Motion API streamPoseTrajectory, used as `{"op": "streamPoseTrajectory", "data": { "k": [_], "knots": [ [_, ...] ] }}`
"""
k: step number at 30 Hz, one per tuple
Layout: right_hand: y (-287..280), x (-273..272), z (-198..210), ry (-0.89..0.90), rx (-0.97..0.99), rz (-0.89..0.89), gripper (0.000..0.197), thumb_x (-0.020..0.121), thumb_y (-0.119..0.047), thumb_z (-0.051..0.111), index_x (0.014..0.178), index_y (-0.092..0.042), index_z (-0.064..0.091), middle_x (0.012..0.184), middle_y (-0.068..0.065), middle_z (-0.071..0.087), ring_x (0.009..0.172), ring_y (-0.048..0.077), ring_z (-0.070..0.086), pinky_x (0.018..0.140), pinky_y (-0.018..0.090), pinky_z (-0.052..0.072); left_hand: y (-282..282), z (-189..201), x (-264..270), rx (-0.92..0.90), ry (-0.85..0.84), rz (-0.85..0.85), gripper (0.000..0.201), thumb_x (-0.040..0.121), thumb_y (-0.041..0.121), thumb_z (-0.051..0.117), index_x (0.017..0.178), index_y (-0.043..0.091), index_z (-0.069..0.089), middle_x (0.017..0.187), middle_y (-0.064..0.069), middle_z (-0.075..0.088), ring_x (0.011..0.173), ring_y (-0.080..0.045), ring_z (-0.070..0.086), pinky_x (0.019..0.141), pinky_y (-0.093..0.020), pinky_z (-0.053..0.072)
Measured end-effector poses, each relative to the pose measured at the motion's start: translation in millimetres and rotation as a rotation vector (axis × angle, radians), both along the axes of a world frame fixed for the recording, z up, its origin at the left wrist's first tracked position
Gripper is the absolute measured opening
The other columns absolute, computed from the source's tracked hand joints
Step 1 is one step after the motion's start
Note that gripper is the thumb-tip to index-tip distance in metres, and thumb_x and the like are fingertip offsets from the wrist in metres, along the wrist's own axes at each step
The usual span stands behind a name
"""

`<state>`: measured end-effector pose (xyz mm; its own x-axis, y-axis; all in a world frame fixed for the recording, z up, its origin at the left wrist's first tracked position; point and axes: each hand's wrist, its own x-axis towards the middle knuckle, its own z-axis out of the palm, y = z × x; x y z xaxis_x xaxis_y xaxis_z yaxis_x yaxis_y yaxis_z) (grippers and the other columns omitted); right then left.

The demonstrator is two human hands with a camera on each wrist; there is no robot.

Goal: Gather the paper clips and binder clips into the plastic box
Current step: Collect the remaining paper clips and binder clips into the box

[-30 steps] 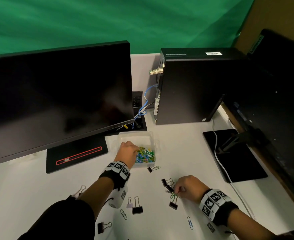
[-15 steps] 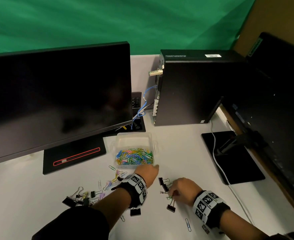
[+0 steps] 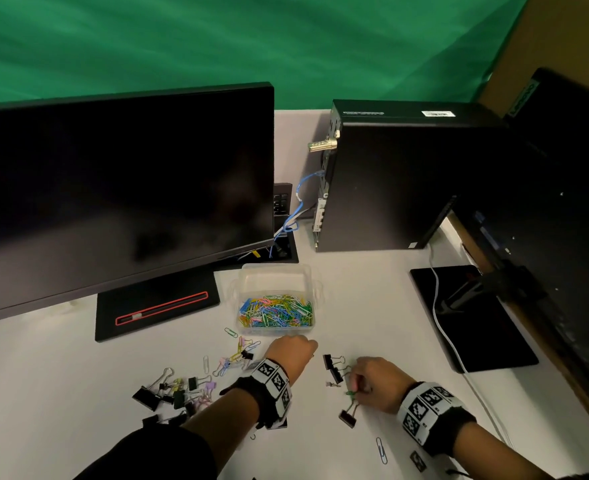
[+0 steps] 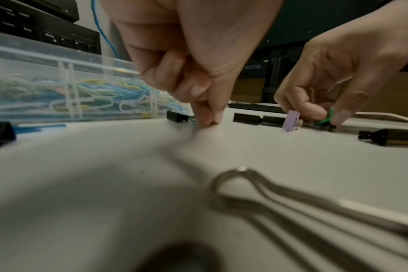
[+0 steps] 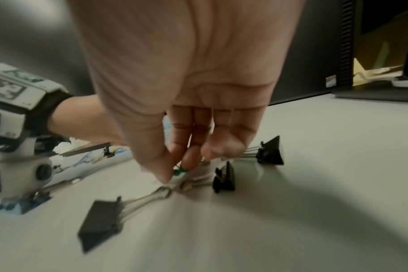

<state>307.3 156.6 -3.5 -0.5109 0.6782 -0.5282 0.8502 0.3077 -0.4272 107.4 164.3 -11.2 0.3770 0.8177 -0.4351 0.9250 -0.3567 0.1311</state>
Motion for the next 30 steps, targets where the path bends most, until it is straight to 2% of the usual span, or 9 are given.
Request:
{"op": "streamPoseTrajectory", "data": {
  "k": [4,7,9,12,15,18,23,26,30],
  "knots": [
    [19.1,-5.2,9.1,0.076,0.043,-0.14,0.026,0.075,-0.013,0.061,0.064,-0.035,0.051,0.073,-0.015,0.056,0.071,0.007,0.056,0.064,0.011,0.041,-4.8,-2.4,-6.4,-0.003,-0.044,0.048,0.022,0.096,0.008,0.038,0.111,-0.002,0.05,0.116,-0.021,0.054,0.106,-0.038,0.053,0.083,-0.046,0.046],
    [41.8,-24.9,17.7,0.196,0.138,-0.191,0.017,0.074,-0.009,0.062,0.075,-0.026,0.062,0.072,-0.011,0.061,0.06,-0.003,0.056,0.067,0.017,0.042,-6.7,4.1,-15.8,0.113,-0.17,0.145,0.023,0.094,0.006,0.036,0.113,0.002,0.049,0.12,-0.016,0.048,0.111,-0.031,0.046,0.091,-0.039,0.041],
    [57.2,-42.4,23.9,0.265,0.191,-0.201,0.017,0.075,-0.007,0.063,0.081,-0.022,0.064,0.075,-0.008,0.062,0.057,-0.011,0.054,0.063,0.014,0.039,-2.6,14.5,-26.0,0.167,-0.273,0.202,0.019,0.092,0.002,0.037,0.107,0.002,0.048,0.105,-0.016,0.056,0.099,-0.03,0.054,0.083,-0.035,0.043],
    [79.5,-68.0,32.4,0.345,0.246,-0.216,0.018,0.075,-0.006,0.066,0.08,-0.023,0.061,0.078,-0.005,0.063,0.05,-0.009,0.048,0.059,0.007,0.035,9.1,31.8,-43.9,0.185,-0.451,0.367,0.012,0.094,0.01,0.038,0.098,0.006,0.048,0.076,-0.008,0.057,0.072,-0.028,0.058,0.064,-0.036,0.045],
    [93.0,-86.2,36.9,0.412,0.266,-0.298,0.017,0.074,-0.007,0.069,0.077,-0.021,0.06,0.078,-0.003,0.063,0.059,-0.002,0.05,0.061,0.015,0.038,24.8,39.8,-58.0,0.205,-0.527,0.487,0.013,0.094,0.018,0.044,0.099,0.009,0.052,0.077,-0.01,0.062,0.069,-0.024,0.056,0.066,-0.031,0.045],
    [91.8,-98.1,31.8,0.435,0.269,-0.327,0.01,0.075,-0.009,0.069,0.079,-0.016,0.063,0.082,-0.001,0.065,0.072,0.012,0.057,0.069,0.022,0.041,39.6,39.5,-72.2,0.118,-0.599,0.602,0.018,0.094,0.018,0.044,0.105,0.012,0.057,0.088,-0.013,0.069,0.082,-0.031,0.064,0.072,-0.032,0.05],
    [60.4,-112.4,16.7,0.355,0.183,-0.158,0.014,0.081,-0.006,0.059,0.082,-0.017,0.068,0.086,0.002,0.069,0.08,0.016,0.062,0.079,0.025,0.05,36.4,34.4,-110.8,0.075,-0.556,0.696,0.028,0.094,0.012,0.038,0.114,0.014,0.058,0.109,-0.01,0.067,0.089,-0.026,0.062,0.076,-0.027,0.046],
    [40.3,-125.3,8.1,0.313,0.175,0.003,0.018,0.084,-0.009,0.055,0.092,-0.015,0.069,0.102,0.003,0.07,0.086,0.008,0.058,0.084,0.02,0.045,21.5,25.7,-136.5,0.106,-0.471,0.713,0.024,0.09,0.009,0.041,0.103,0.015,0.061,0.107,-0.008,0.066,0.088,-0.019,0.057,0.078,-0.028,0.046],
    [26.9,-147.3,-3.3,0.216,0.177,0.137,0.035,0.086,-0.008,0.048,0.118,-0.019,0.06,0.133,0.005,0.054,0.122,0.02,0.048,0.107,0.029,0.032,-0.1,11.6,-158.2,0.038,-0.356,0.623,0.026,0.086,0.008,0.052,0.108,0.017,0.063,0.118,-0.006,0.06,0.106,-0.02,0.057,0.091,-0.027,0.045]
  ]
}}
